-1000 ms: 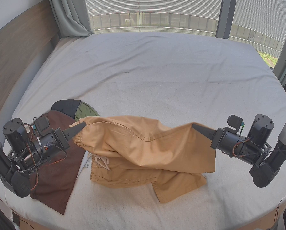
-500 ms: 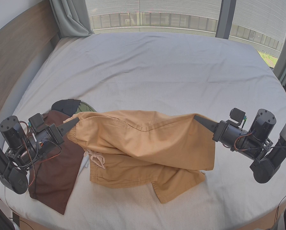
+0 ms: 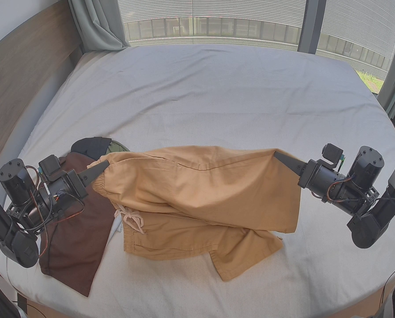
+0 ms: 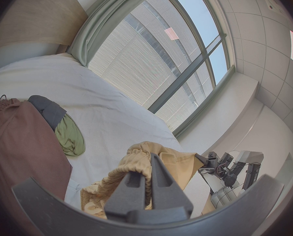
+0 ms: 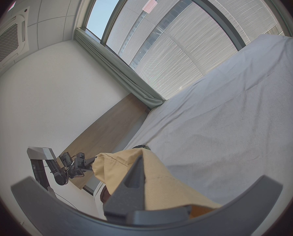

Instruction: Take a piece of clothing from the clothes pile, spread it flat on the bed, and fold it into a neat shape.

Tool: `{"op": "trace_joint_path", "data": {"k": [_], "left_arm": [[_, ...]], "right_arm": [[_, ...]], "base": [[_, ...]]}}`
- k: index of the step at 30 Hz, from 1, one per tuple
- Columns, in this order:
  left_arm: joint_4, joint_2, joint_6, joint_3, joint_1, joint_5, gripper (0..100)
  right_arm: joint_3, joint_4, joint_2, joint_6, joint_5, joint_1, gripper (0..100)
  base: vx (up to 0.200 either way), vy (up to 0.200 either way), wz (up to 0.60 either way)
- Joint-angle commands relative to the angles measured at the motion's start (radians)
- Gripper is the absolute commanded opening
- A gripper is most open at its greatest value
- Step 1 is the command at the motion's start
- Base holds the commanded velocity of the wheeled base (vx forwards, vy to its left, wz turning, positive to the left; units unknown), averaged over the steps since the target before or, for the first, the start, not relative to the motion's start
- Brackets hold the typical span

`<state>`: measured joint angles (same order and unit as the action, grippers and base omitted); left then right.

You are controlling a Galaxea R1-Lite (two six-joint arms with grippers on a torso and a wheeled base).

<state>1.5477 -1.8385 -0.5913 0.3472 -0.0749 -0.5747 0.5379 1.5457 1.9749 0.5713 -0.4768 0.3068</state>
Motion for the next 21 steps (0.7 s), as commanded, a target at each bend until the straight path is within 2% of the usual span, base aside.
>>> {"op": "trace_joint_path", "data": {"k": [1,21], "left_arm": [[0.002,-0.018,-0.001,0.032,-0.008,0.007,0],[0.002,-0.050,0.001,0.076,-0.008,0.007,0]], "right_arm": [[0.011,0.001,-0.004,-0.001,0.000,-0.015,0],[0.019,0.001,-0.025,0.001,0.000,-0.044,0]], "base": [[0.000,0.000,0.00],[0.000,0.000,0.00]]}}
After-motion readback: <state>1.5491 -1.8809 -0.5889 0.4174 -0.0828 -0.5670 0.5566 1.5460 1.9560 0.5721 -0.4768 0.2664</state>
